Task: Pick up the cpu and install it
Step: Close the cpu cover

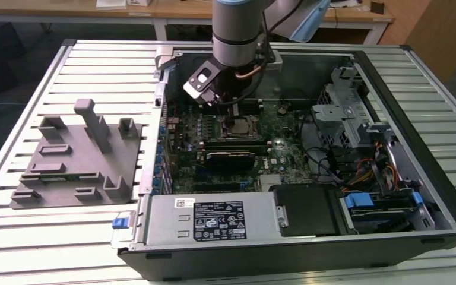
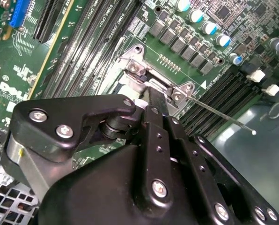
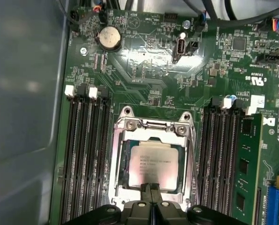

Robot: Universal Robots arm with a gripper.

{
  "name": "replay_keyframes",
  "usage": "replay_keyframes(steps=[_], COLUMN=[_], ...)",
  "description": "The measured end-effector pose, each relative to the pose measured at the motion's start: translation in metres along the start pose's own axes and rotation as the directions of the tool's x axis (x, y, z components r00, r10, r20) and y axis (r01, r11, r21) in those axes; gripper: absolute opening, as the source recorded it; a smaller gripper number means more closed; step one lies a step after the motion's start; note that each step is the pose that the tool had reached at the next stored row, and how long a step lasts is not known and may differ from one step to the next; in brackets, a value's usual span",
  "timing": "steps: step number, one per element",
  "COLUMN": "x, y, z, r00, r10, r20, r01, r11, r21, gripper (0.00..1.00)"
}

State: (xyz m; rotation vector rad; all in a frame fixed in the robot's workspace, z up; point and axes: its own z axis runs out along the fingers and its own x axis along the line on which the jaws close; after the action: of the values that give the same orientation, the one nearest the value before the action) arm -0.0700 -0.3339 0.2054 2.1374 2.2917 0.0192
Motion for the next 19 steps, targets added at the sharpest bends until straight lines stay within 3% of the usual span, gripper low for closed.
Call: replay_keyframes(steps=[8, 15, 19], x=[-0.0001, -0.0007, -0.0006], y=[0.0001, 0.0083, 0.0084], z=[0.0057, 0.0063, -0.0011], r00=[1.0, 1.0, 1.0], r10=[0.0, 0.0, 0.0], r20=[0.0003, 0.0001, -0.0001], r01=[0.0, 0.0, 0.0], r11=[1.0, 1.0, 1.0], r21=[0.0007, 0.0006, 0.0006], gripper=[0.11, 0.11, 0.11])
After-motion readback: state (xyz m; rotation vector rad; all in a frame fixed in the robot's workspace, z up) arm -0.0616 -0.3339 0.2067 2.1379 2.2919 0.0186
